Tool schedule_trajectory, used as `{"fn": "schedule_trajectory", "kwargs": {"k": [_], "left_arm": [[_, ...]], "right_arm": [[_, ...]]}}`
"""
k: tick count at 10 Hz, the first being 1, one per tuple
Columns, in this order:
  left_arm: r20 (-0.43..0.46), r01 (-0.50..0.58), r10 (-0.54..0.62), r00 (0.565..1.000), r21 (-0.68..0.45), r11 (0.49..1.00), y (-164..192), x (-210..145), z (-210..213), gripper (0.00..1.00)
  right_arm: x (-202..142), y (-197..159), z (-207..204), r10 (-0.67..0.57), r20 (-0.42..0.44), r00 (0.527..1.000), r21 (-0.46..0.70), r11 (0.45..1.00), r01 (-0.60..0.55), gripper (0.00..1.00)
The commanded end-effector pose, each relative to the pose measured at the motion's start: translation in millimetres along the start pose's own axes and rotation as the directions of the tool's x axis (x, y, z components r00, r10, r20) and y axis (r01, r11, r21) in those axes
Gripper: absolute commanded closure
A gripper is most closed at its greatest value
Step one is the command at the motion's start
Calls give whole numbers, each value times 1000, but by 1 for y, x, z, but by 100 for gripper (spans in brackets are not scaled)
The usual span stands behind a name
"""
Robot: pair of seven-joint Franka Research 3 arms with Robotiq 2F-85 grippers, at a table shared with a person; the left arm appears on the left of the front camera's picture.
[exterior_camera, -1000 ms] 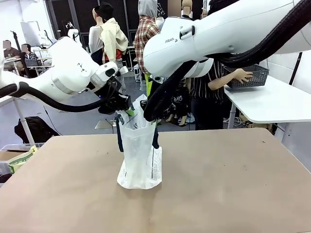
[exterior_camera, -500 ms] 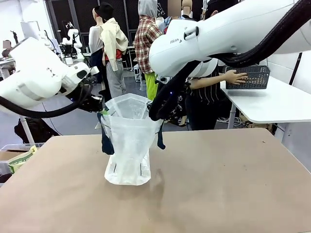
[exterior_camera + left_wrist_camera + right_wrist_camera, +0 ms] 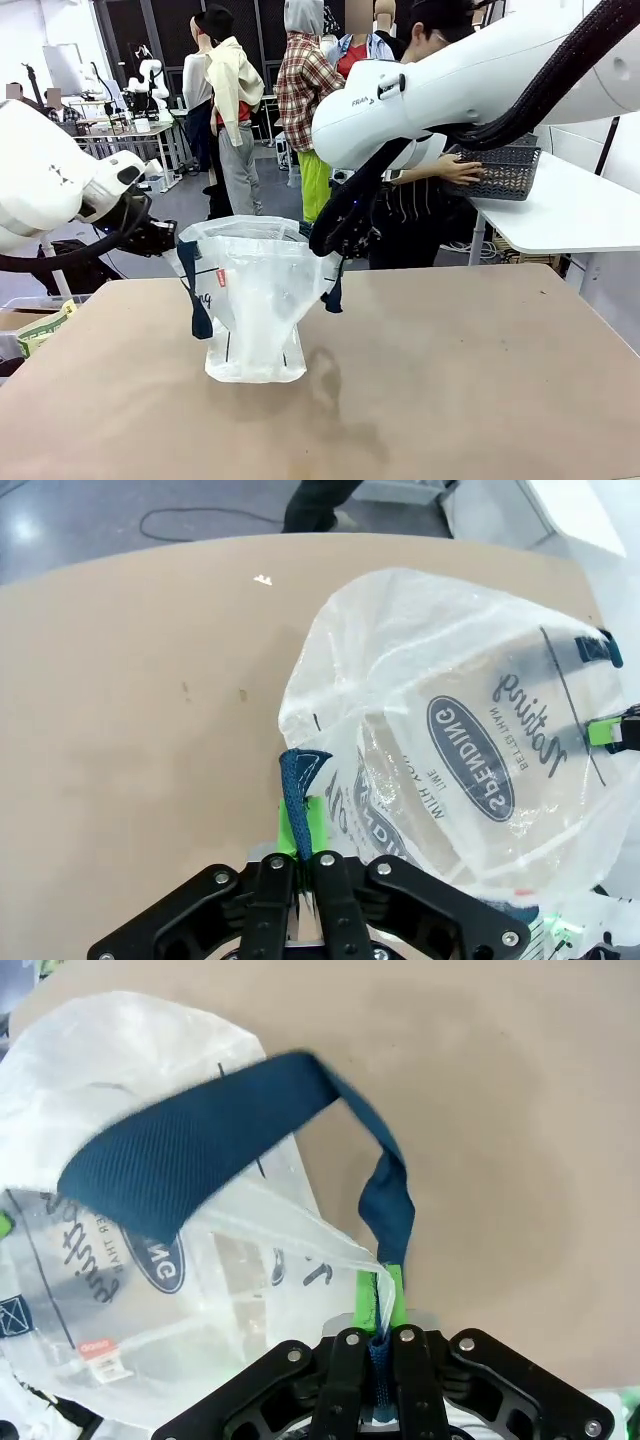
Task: Transfer purchased items from the store into the shopping bag.
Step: Open the Reusable shopping bag in the center of the table.
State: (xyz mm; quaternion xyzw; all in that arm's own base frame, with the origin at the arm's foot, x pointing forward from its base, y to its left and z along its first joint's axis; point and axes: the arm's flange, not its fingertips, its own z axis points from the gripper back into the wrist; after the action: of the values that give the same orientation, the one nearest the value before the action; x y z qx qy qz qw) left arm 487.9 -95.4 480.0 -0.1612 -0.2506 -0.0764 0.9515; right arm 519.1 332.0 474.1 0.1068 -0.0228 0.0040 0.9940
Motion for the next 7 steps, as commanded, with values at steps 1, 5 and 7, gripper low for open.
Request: {"fn": "schedule_trajectory", "kwargs": {"k": [1, 5, 7], "left_arm": [[37, -38, 37, 999, 18, 999, 4, -3, 16, 100], [-6, 13, -13, 1000, -20, 1000, -15, 21, -3, 100], [-35, 27, -27, 999, -17, 1000, -18, 29, -6, 100]], "right_arm": [[-3, -2, 0, -20, -5, 1000, -29, 999, 20, 100], [-5, 19, -12, 36, -33, 999, -29, 999, -37, 100], [-3, 19, -18, 37, -28, 999, -53, 998, -38, 100]]}}
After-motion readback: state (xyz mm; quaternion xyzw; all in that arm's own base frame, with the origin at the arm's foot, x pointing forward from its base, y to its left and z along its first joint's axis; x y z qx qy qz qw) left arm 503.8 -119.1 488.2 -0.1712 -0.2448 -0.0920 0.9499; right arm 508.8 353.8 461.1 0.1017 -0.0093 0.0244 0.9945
